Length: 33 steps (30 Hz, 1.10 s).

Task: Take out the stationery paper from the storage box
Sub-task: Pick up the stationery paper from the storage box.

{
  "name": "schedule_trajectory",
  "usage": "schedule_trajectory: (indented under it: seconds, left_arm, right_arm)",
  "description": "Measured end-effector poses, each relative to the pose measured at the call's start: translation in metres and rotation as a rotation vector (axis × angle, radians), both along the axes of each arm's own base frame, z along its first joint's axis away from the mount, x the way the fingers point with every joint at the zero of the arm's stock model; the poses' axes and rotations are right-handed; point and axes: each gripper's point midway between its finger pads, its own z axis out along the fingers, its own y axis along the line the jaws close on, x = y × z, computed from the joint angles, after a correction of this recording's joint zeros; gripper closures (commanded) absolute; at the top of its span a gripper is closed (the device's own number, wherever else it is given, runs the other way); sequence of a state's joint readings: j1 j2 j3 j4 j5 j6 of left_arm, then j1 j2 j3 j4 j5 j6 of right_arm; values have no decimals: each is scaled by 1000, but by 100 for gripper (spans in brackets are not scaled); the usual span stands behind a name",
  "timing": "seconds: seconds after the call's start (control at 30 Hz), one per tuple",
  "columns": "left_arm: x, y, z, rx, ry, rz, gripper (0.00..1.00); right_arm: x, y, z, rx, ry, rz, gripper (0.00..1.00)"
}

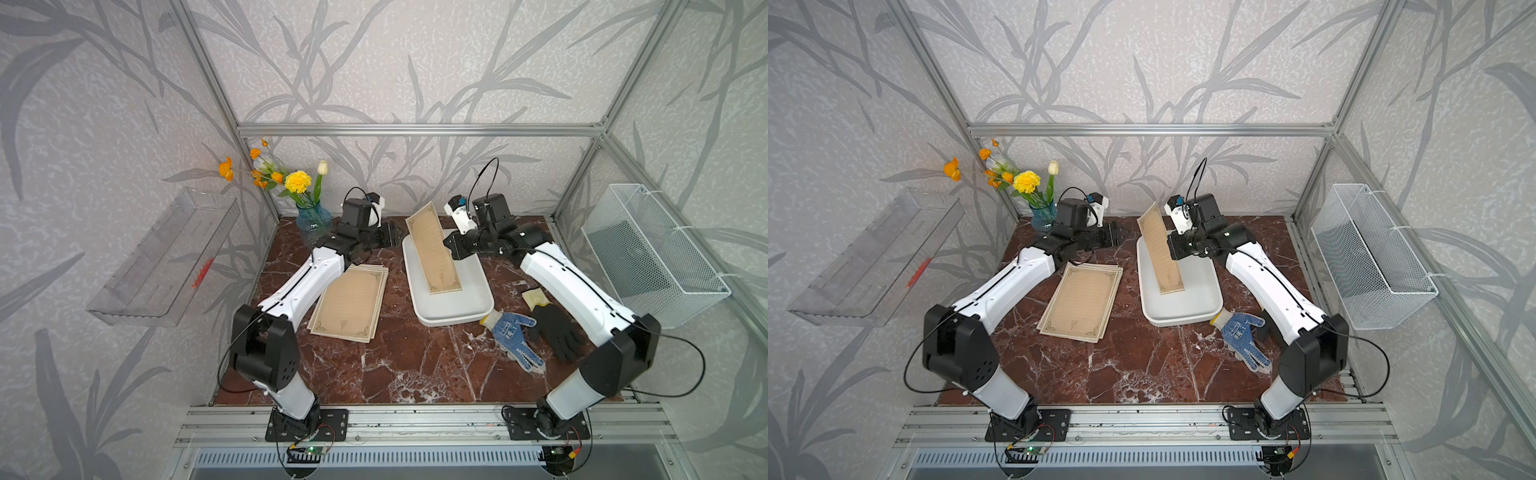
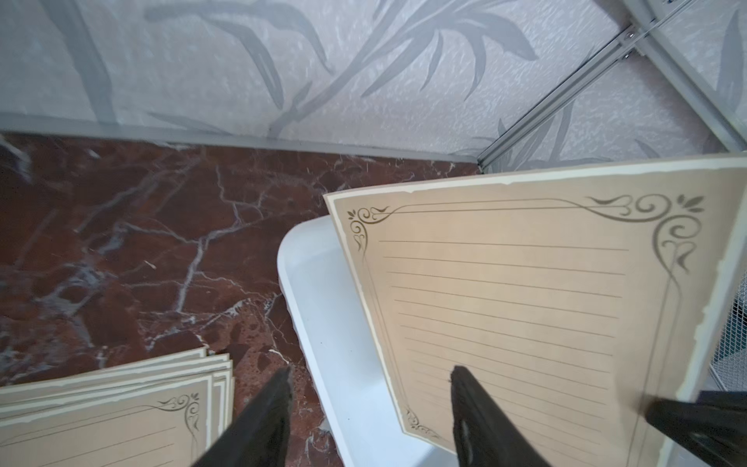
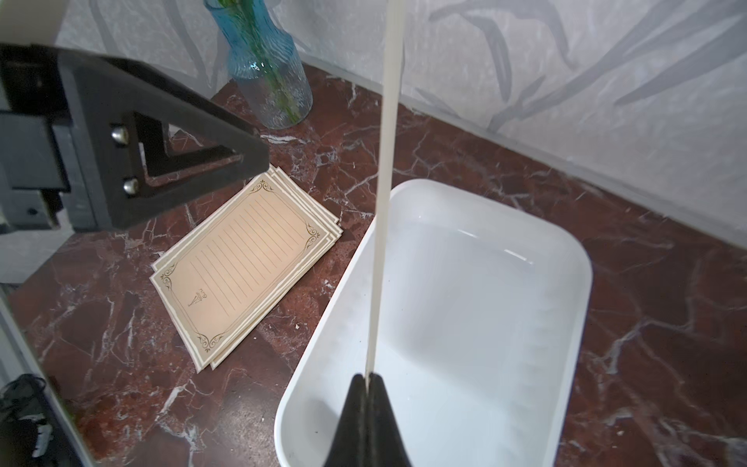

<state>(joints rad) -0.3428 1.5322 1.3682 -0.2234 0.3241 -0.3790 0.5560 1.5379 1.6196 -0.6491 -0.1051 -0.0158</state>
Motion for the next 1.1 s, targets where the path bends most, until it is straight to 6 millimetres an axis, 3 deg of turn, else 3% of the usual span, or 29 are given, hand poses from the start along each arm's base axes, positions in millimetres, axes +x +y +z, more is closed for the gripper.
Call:
schedule_trajectory:
  seconds: [0.17, 0.4, 0.7, 0.9, 1.1]
  left_arm:
    - [-23, 26, 41, 32, -197, 44, 38]
    - [-65, 44, 62, 18, -424, -8, 31]
    - [-111, 23, 111, -38, -648, -246, 30]
    - [-137, 3, 133, -111, -735, -420, 31]
    - [-153, -7, 174, -203, -826, -522, 33]
  right_arm:
    - [-14, -4, 40, -143, -232, 7, 100]
    - [-38, -21, 87, -137, -451, 5, 100]
    - [-87, -42, 167, 75, -709, 32, 100]
    - [-121, -48, 201, 237, -802, 89, 100]
    - [-150, -47, 233, 425, -834, 169, 100]
